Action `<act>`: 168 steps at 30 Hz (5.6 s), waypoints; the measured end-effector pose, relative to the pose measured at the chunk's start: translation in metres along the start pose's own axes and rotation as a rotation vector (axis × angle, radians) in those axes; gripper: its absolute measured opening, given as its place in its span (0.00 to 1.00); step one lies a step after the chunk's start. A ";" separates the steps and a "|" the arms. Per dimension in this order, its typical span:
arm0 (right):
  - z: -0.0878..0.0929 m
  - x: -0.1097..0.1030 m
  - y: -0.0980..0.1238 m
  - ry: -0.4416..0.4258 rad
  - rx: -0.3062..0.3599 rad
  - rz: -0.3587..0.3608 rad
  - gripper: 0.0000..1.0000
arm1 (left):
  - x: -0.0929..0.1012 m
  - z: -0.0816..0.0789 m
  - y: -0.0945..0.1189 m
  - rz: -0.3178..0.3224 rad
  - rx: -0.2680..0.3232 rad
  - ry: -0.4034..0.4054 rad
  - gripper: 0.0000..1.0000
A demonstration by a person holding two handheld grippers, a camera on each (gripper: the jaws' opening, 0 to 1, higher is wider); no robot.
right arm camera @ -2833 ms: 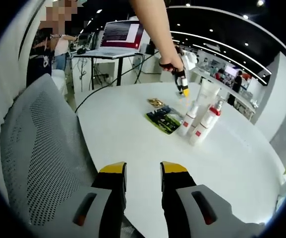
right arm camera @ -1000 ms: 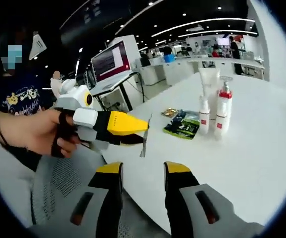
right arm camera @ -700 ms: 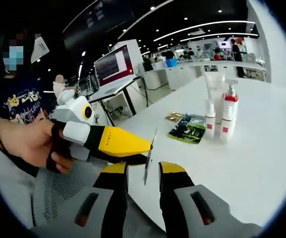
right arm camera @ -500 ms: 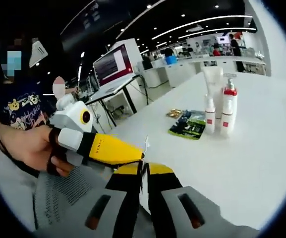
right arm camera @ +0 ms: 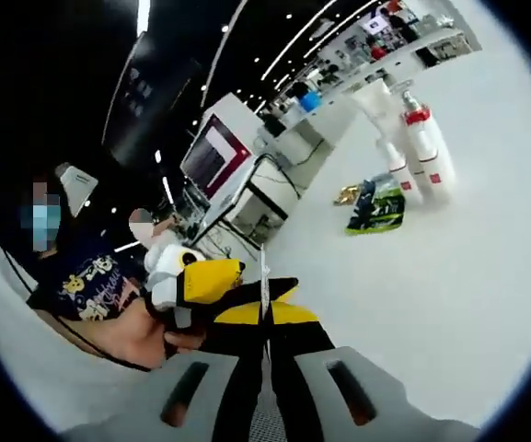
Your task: Arrange the skincare products in the storage area until every visible bottle or jar stands upright without overlapping.
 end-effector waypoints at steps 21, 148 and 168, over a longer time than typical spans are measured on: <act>0.002 -0.003 -0.004 -0.124 0.013 -0.042 0.03 | 0.009 -0.008 0.002 0.054 0.038 0.056 0.01; -0.010 0.039 0.024 0.845 -0.083 0.300 0.01 | -0.150 -0.160 -0.028 -0.376 -0.094 0.054 0.01; -0.004 0.045 0.024 0.836 -0.128 0.319 0.01 | -0.196 -0.167 -0.032 -0.562 -0.411 -0.077 0.03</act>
Point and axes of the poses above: the point that each gripper's makers call its tool centre point, and the gripper's own axes: y roughly backward along the fingers, x roughly to its right, z roughly out of its underside, the point moved 1 cm from there along y, roughly backward along the fingers, and after that the axes turned 12 degrees about x, right-handed, at the moved point
